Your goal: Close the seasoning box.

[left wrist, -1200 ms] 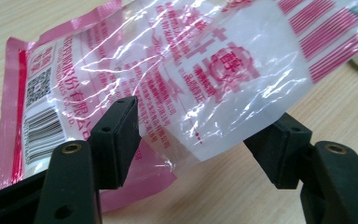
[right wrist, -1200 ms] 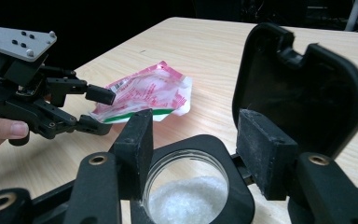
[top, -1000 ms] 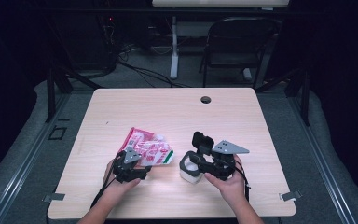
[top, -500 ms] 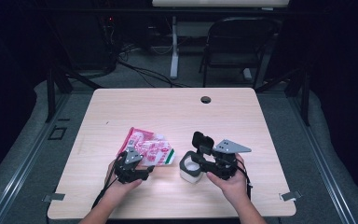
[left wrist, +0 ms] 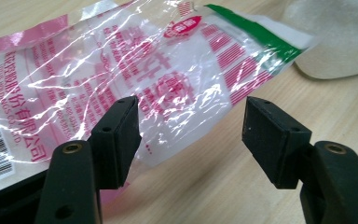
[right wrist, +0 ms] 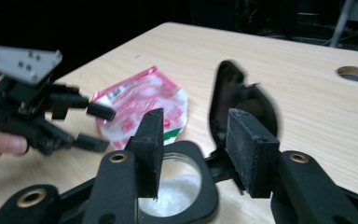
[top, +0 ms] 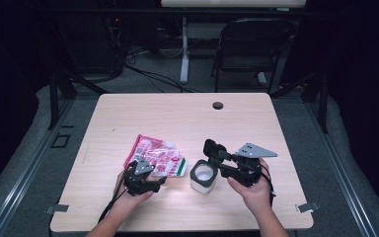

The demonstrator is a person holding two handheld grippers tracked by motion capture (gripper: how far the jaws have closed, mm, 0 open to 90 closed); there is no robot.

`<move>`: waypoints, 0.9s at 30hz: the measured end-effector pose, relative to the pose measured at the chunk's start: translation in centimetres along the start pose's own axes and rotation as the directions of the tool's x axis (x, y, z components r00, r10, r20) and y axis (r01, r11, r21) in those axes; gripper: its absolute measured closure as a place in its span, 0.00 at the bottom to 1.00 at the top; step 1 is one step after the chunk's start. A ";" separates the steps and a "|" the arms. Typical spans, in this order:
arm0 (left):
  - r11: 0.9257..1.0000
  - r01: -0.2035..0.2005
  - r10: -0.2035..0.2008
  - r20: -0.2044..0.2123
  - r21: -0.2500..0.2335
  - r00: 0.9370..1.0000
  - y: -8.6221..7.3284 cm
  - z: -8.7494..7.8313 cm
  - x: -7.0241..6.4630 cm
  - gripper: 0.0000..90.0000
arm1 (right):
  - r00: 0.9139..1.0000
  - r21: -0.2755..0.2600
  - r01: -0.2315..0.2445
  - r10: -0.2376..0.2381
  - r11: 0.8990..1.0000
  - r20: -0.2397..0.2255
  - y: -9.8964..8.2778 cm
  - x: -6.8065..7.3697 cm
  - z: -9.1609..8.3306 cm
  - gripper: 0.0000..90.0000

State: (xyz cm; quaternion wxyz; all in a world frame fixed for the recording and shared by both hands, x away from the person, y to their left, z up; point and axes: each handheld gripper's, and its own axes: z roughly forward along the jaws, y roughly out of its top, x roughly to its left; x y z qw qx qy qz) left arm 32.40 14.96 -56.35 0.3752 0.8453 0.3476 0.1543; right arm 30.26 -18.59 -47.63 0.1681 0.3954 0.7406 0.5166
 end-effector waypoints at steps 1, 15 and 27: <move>1.000 -0.007 0.007 0.001 0.002 1.000 0.0 0.1 -0.1 0.41 | 1.000 -0.006 -0.006 0.006 1.000 0.005 0.1 -0.1 -0.2 0.63; 1.000 -0.024 0.024 0.020 -0.007 0.999 0.3 0.1 -1.1 0.41 | 0.995 -0.057 -0.056 0.060 0.997 0.078 0.3 -2.1 -1.7 0.58; 0.999 -0.024 0.024 -0.001 -0.025 1.000 0.1 -0.8 -1.0 0.41 | 0.995 -0.015 -0.061 0.062 0.998 0.075 -0.3 -2.6 -0.2 0.55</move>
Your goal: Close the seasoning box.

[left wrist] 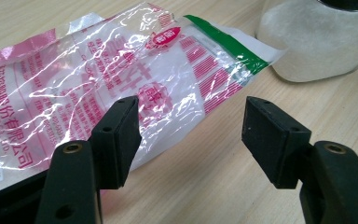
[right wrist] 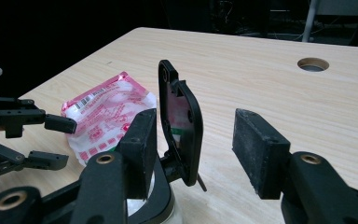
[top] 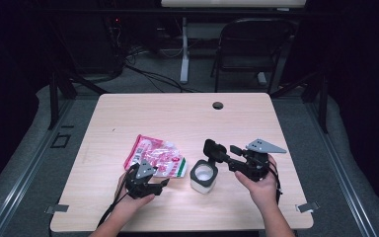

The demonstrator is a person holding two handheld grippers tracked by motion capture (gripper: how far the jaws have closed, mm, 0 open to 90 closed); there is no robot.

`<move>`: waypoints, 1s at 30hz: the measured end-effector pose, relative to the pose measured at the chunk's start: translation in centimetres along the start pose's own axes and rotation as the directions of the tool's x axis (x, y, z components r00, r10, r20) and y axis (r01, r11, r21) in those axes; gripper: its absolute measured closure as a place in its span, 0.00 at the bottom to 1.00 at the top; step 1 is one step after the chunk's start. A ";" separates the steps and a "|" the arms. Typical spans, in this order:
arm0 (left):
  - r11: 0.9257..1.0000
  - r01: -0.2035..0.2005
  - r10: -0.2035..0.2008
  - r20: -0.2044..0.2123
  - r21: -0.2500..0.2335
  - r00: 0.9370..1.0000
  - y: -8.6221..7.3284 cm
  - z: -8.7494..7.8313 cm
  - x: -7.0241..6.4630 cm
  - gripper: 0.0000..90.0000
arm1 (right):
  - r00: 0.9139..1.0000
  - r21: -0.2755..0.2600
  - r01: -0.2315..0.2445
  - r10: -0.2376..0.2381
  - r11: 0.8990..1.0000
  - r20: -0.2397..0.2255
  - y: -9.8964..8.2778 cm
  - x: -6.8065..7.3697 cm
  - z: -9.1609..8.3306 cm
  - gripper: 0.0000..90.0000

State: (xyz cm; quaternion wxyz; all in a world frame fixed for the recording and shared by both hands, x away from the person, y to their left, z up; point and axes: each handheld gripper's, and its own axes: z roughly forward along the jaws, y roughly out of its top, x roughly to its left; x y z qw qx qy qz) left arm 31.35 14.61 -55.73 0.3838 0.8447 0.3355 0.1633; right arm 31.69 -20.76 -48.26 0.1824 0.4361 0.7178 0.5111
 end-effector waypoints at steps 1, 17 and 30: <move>1.000 0.003 -0.003 -0.001 -0.001 1.000 0.0 -0.1 0.0 0.41 | 1.000 0.002 -0.001 0.001 1.000 0.000 0.0 0.0 0.1 0.55; 0.998 0.043 -0.044 -0.051 -0.035 0.998 -0.7 -1.5 0.9 0.42 | 1.000 0.056 0.028 -0.028 0.998 -0.009 -0.4 -0.2 2.3 0.54; 0.995 0.088 -0.092 -0.077 -0.052 0.993 -1.6 -2.8 1.6 0.44 | 0.999 0.076 0.033 -0.030 0.997 -0.044 -0.4 0.0 3.8 0.59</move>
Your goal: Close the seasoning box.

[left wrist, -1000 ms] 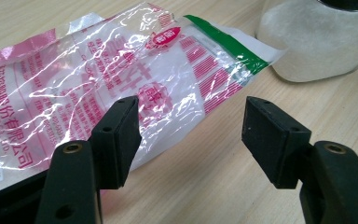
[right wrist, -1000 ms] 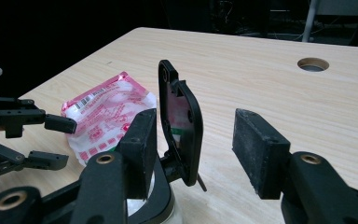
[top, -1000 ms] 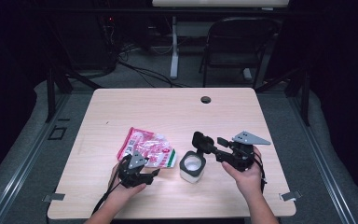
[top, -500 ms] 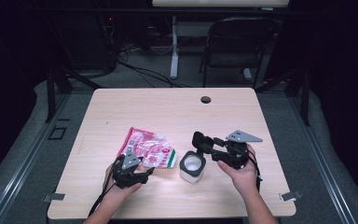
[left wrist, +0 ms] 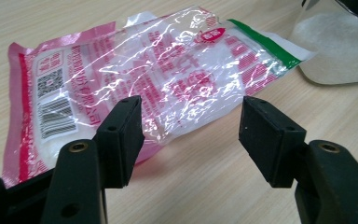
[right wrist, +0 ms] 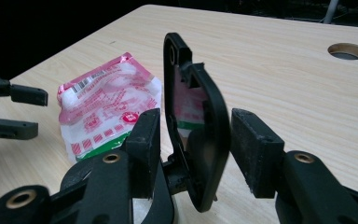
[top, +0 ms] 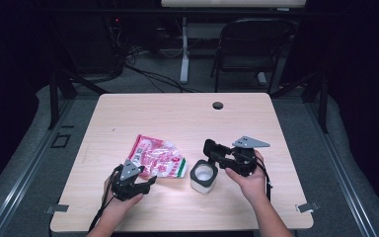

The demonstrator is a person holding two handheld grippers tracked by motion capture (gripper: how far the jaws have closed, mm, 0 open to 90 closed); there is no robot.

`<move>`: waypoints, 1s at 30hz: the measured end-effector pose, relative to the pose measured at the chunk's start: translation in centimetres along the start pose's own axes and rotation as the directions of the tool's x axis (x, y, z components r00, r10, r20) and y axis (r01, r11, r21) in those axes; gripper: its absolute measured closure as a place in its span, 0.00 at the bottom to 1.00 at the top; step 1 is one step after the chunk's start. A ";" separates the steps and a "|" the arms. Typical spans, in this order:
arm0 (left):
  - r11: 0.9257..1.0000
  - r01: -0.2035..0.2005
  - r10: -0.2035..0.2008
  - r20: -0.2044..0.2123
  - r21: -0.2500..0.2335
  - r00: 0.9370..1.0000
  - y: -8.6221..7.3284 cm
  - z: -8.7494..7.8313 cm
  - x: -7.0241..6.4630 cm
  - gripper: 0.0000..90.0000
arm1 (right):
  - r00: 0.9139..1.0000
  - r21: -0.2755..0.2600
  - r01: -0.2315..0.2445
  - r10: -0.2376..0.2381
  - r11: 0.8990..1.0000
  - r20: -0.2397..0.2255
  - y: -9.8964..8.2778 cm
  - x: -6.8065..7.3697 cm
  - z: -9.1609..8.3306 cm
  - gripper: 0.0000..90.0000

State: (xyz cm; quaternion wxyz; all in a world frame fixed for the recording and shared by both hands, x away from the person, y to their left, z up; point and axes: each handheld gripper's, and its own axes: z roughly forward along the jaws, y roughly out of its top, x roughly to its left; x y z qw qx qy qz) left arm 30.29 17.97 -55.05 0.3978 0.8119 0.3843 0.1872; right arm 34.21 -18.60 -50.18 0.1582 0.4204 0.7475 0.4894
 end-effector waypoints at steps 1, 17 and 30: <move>1.000 0.000 0.000 -0.007 -0.005 1.000 -0.1 -0.1 0.1 0.44 | 1.000 0.005 0.005 -0.005 1.000 0.003 0.0 0.0 0.1 0.60; 1.000 0.018 -0.018 -0.026 -0.001 0.999 -0.4 -0.4 0.4 0.44 | 0.999 0.023 0.039 -0.039 0.999 -0.021 0.0 0.2 0.7 0.75; 1.000 0.019 -0.019 -0.030 -0.001 0.999 -0.4 -0.4 0.5 0.44 | 0.998 0.031 0.064 -0.064 0.997 -0.007 0.0 -0.1 0.5 0.86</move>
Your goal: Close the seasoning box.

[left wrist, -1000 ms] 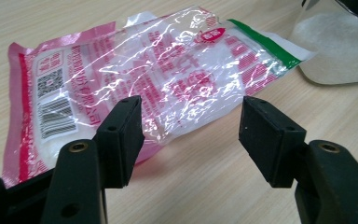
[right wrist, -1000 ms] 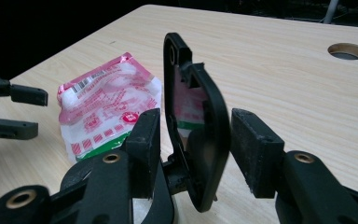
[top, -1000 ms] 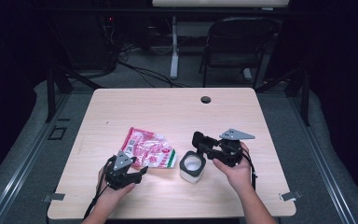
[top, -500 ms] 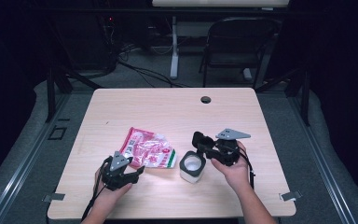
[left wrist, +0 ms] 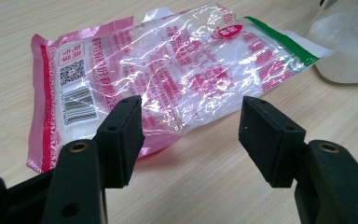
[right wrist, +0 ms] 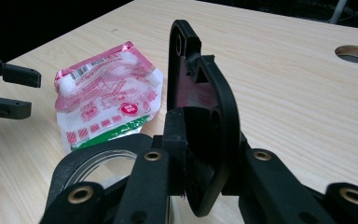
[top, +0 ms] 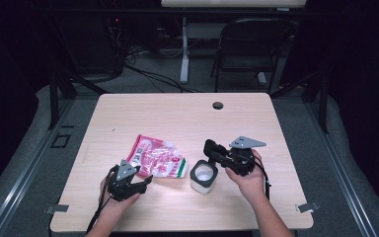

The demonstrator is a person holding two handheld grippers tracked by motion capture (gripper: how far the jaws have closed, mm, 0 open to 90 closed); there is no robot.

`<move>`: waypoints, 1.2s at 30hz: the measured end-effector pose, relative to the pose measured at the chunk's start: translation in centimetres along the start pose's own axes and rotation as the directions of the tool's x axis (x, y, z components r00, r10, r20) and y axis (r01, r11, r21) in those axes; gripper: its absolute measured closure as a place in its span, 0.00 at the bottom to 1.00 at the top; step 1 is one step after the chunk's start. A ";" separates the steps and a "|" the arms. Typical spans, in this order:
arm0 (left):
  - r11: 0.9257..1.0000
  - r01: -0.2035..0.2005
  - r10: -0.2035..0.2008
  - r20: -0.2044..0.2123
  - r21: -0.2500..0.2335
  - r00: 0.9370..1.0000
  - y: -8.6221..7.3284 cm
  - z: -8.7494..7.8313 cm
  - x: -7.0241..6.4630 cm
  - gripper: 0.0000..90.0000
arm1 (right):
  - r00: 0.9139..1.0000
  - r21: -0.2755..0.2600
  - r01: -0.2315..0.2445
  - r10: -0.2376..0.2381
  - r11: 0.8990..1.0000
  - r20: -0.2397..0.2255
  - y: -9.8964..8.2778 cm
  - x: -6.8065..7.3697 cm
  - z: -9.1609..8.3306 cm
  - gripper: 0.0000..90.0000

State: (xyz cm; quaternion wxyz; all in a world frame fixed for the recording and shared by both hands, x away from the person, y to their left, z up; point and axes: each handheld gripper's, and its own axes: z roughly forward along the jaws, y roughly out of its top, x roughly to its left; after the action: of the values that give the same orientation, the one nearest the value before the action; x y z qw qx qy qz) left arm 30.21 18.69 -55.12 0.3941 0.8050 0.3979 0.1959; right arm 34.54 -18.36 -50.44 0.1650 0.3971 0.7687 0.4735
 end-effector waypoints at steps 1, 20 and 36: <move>1.000 0.000 0.000 0.001 -0.002 1.000 0.0 0.0 0.0 0.44 | 1.000 0.000 0.002 -0.002 1.000 -0.002 0.0 0.0 0.0 0.87; 1.000 0.000 0.000 0.001 -0.002 1.000 0.2 0.2 0.0 0.44 | 0.999 0.013 0.038 -0.038 0.999 -0.024 -0.1 0.2 -0.4 0.95; 1.000 0.005 -0.005 0.001 -0.004 1.000 0.2 0.4 0.2 0.44 | 0.995 0.011 0.096 -0.096 0.995 -0.002 0.0 1.2 -0.4 0.98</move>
State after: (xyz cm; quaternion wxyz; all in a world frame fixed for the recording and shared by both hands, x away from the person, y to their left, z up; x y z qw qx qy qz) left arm 30.67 18.53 -55.20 0.3963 0.8033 0.3994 0.1951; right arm 33.52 -17.74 -50.12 0.1845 0.3605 0.7896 0.4610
